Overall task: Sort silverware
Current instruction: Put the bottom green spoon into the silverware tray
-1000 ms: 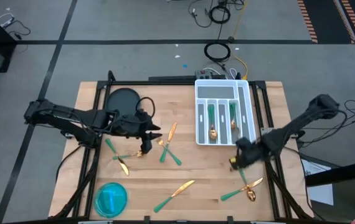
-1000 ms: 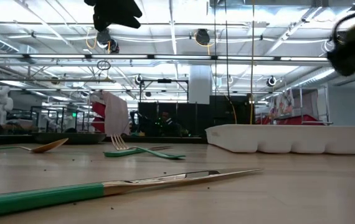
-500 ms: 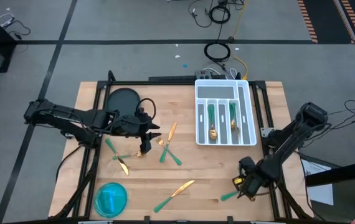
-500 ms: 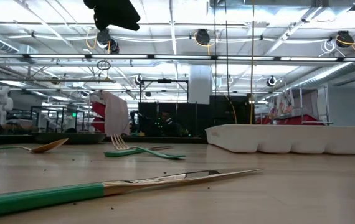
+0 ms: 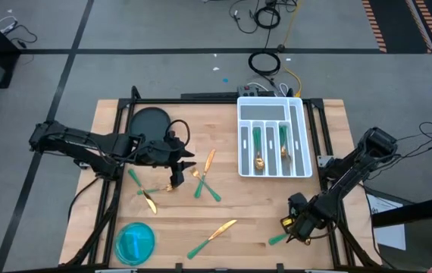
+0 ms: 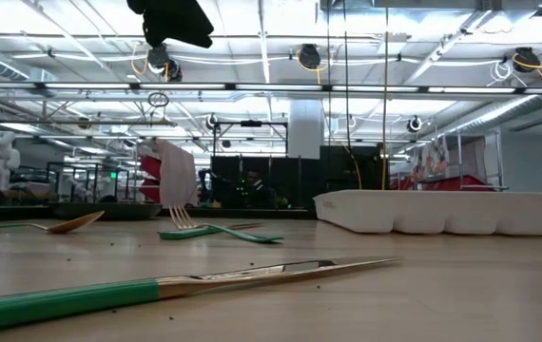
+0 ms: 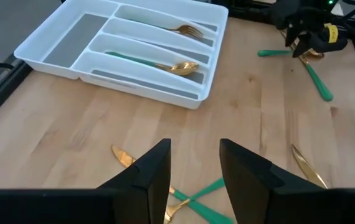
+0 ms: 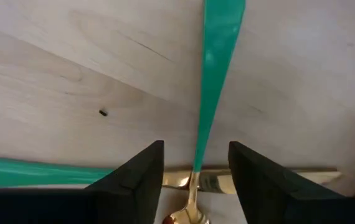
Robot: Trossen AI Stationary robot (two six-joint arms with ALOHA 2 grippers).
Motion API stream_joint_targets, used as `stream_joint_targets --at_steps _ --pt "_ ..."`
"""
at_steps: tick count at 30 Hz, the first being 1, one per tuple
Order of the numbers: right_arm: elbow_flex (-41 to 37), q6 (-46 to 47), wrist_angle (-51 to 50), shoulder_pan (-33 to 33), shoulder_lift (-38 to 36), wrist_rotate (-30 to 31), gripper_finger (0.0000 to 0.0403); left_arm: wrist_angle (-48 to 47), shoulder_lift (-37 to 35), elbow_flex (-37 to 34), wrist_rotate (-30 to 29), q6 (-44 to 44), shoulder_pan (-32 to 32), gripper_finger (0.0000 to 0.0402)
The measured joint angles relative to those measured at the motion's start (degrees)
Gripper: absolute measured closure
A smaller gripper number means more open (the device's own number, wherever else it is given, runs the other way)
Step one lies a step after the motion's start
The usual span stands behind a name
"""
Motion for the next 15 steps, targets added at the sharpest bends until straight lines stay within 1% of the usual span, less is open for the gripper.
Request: stream_joint_targets --at_steps 4,6,9,12,13,15 --pt "-3.01 0.01 5.06 -0.02 -0.18 -0.28 0.0257 -0.70 0.00 0.00 -0.01 0.02 0.71 0.0259" --pt "-4.13 0.02 6.48 -0.07 -0.33 -1.68 0.0274 -0.70 0.00 0.00 -0.01 0.06 1.16 0.0259" --pt "-4.39 0.66 6.40 -0.24 -0.33 -3.16 0.0319 -0.69 0.00 0.00 -0.01 0.08 1.89 0.0259" --pt "-4.46 0.18 7.02 -0.24 -0.28 -3.72 0.0381 -0.70 0.00 0.00 -0.01 0.09 2.41 0.0259" --pt "-4.46 -0.20 7.22 -0.22 -0.28 -3.79 0.0391 -0.70 0.00 0.00 -0.01 0.12 2.62 0.0259" --pt "-4.46 0.12 7.34 -0.24 -0.28 -3.89 0.0393 -0.70 0.00 0.00 -0.01 0.13 2.71 0.0259"
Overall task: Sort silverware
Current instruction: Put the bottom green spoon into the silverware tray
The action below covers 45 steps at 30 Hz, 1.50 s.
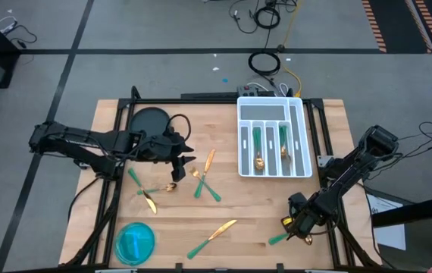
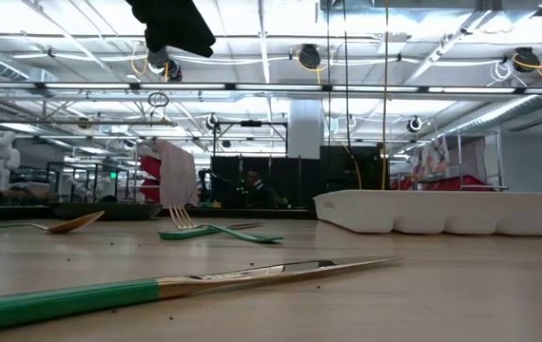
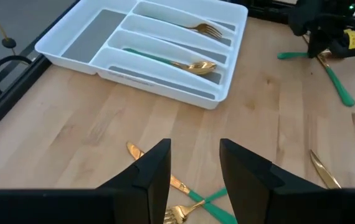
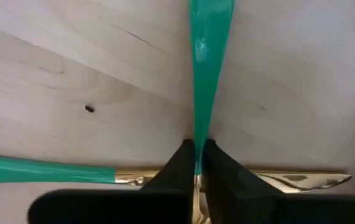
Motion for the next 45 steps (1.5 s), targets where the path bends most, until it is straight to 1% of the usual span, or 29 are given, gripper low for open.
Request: stream_joint_targets --at_steps 6,11,13,14,17,19,22,24,26,29,31,34,37,39,41,43,45 --pt "1.34 0.10 -1.53 0.02 -1.06 1.17 0.0401 0.06 0.00 0.00 0.00 0.99 -0.04 0.0259" --pt "3.83 1.26 -2.79 0.00 -3.71 7.28 0.0402 0.98 0.00 0.02 -1.64 1.19 -0.02 0.0259" --pt "4.66 2.36 -2.92 0.00 -5.08 12.93 0.0402 1.93 0.00 0.02 -1.97 0.92 0.28 0.0259" --pt "5.11 2.93 -2.50 -0.01 -5.98 17.07 0.0402 2.70 0.00 0.04 -1.97 0.92 0.42 0.0259" --pt "5.40 2.73 -1.62 -0.57 -8.96 32.71 0.0402 5.11 0.00 0.04 -1.97 0.93 0.93 0.0259" --pt "5.36 0.09 -1.87 -1.62 -11.45 40.83 0.0402 6.64 0.00 0.04 -1.97 0.97 1.31 0.0259" --pt "4.20 -5.37 -1.22 -3.69 -15.52 49.16 0.0403 8.06 0.00 0.04 -1.95 1.16 1.93 0.0259" --pt "2.57 -11.62 2.58 -4.91 -18.55 54.81 0.0403 8.15 0.00 0.04 -1.95 1.16 2.33 0.0259" --pt "0.15 -18.54 6.80 -6.25 -22.61 57.71 0.0403 8.15 0.00 0.04 -1.88 1.16 2.66 0.0259" --pt "-5.69 -29.04 16.13 -8.52 -30.02 56.90 0.0403 8.34 0.00 0.04 -1.70 1.18 2.95 0.0259" --pt "-10.79 -38.07 26.85 -10.31 -35.87 54.56 0.0403 8.40 0.00 0.04 -1.70 1.50 2.95 0.0259" --pt "-19.60 -51.93 46.25 -14.17 -43.78 47.83 0.0403 9.23 0.00 0.04 -1.53 2.47 2.95 0.0259" --pt "-28.47 -61.23 65.25 -19.44 -49.98 40.45 0.0403 10.03 0.00 0.04 -1.54 2.47 3.05 0.0259" --pt "-33.15 -63.25 74.09 -23.25 -53.09 36.41 0.0403 10.76 0.00 0.04 -1.55 2.43 3.07 0.0259" --pt "-37.02 -63.09 79.16 -27.42 -55.35 30.64 0.0403 11.42 0.00 0.04 -1.57 2.43 3.07 0.0259" --pt "-39.22 -60.30 81.55 -31.89 -56.70 24.50 0.0403 11.86 0.00 0.04 -1.66 2.43 3.28 0.0259" --pt "-38.99 -58.23 80.68 -36.44 -57.12 16.85 0.0403 12.83 0.11 0.04 -1.79 2.40 3.59 0.0259"
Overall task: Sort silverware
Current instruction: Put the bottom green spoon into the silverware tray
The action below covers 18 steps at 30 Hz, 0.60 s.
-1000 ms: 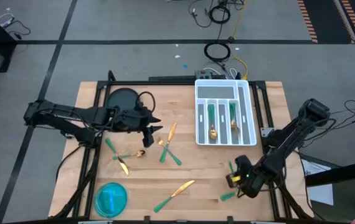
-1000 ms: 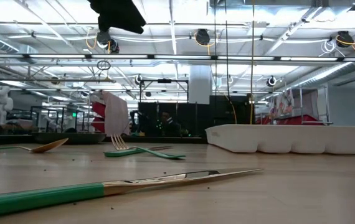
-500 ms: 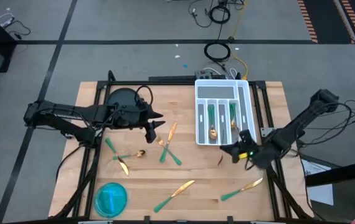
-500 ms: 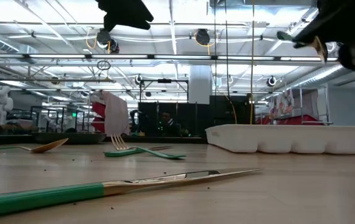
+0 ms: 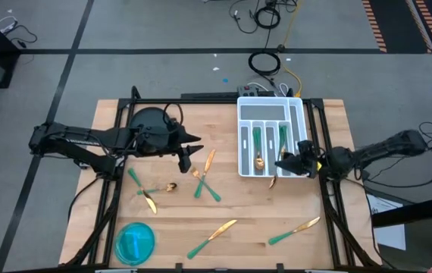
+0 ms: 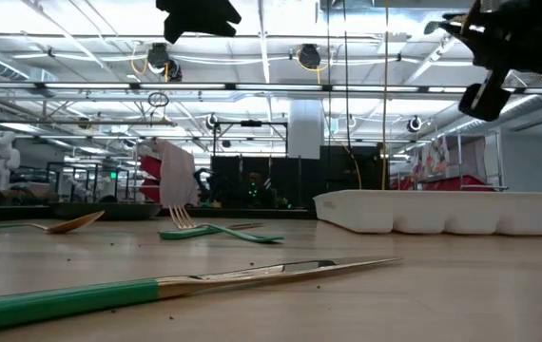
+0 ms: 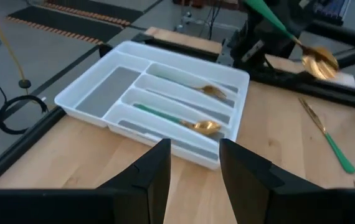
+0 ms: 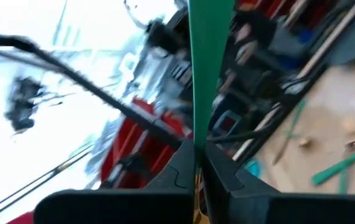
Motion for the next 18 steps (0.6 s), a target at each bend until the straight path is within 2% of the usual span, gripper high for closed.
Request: stream_joint_targets --at_steps 2,5,8,11,16,18 --pt "0.03 2.33 0.37 -4.69 0.21 -6.32 0.0403 1.50 0.29 0.00 -0.13 0.02 0.57 0.0259" --pt "0.03 4.97 -1.88 -10.75 0.68 -8.29 0.0403 3.19 0.85 0.01 -0.22 0.00 1.44 0.0259" --pt "0.00 5.53 -4.00 -15.78 1.72 -8.54 0.0403 4.28 1.62 0.04 -0.22 -0.02 2.09 0.0259" --pt "0.07 10.18 -6.75 -20.55 3.33 -8.31 0.0403 6.07 2.67 0.07 -0.22 -0.02 2.57 0.0259" --pt "0.07 18.31 -11.79 -25.88 7.66 -8.27 0.0403 7.78 4.67 0.04 -0.20 0.31 3.67 0.0259" --pt "0.06 18.44 -11.82 -27.07 9.79 -8.94 0.0403 10.13 6.25 -0.02 0.42 0.21 4.67 0.0259"
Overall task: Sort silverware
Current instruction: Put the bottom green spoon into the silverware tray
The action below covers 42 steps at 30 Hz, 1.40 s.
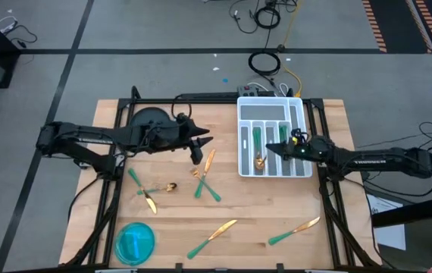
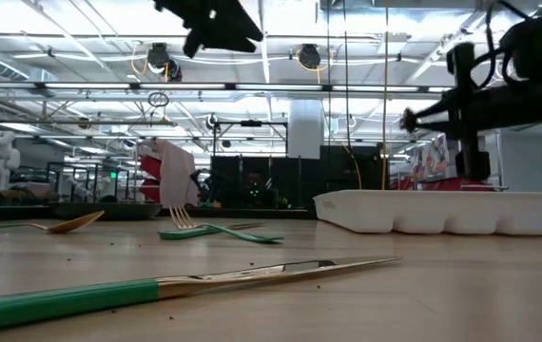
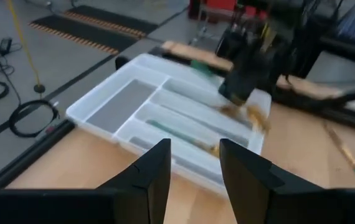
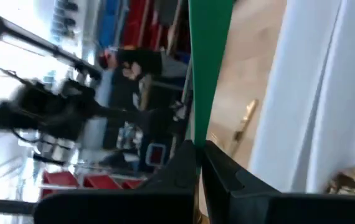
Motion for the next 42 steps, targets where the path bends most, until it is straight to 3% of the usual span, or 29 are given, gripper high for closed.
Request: stream_joint_targets --at_steps 2,6,14,19,24,27,35,42 --pt "-0.05 -1.01 3.33 -0.69 1.66 -2.65 0.0403 5.37 2.11 0.02 3.33 -0.11 1.48 0.0259" --pt "0.03 -2.92 12.23 -0.97 3.67 -4.04 0.0403 21.91 9.11 0.02 16.61 -4.56 6.07 0.0259" --pt "0.05 -5.49 18.44 -0.97 3.97 -4.30 0.0402 53.50 26.38 0.02 43.23 -32.96 15.06 0.0259" --pt "0.15 -6.41 18.37 -0.94 4.06 -5.73 0.0402 72.42 36.50 1.72 49.24 -50.16 17.69 0.0259" --pt "2.87 -7.59 18.36 -0.97 5.23 -8.20 0.0402 87.75 42.97 6.83 51.21 -59.00 17.59 0.0259" --pt "5.85 -8.94 17.26 -0.97 6.66 -10.12 0.0402 87.14 44.20 10.22 52.89 -59.66 17.02 0.0259" --pt "16.36 -15.56 16.36 -0.99 13.95 -16.76 0.0402 74.19 44.61 15.56 57.20 -52.95 15.88 0.0259" --pt "21.89 -18.03 16.40 -0.99 21.89 -20.61 0.0402 77.39 44.61 16.00 57.15 -52.87 15.97 0.0259"
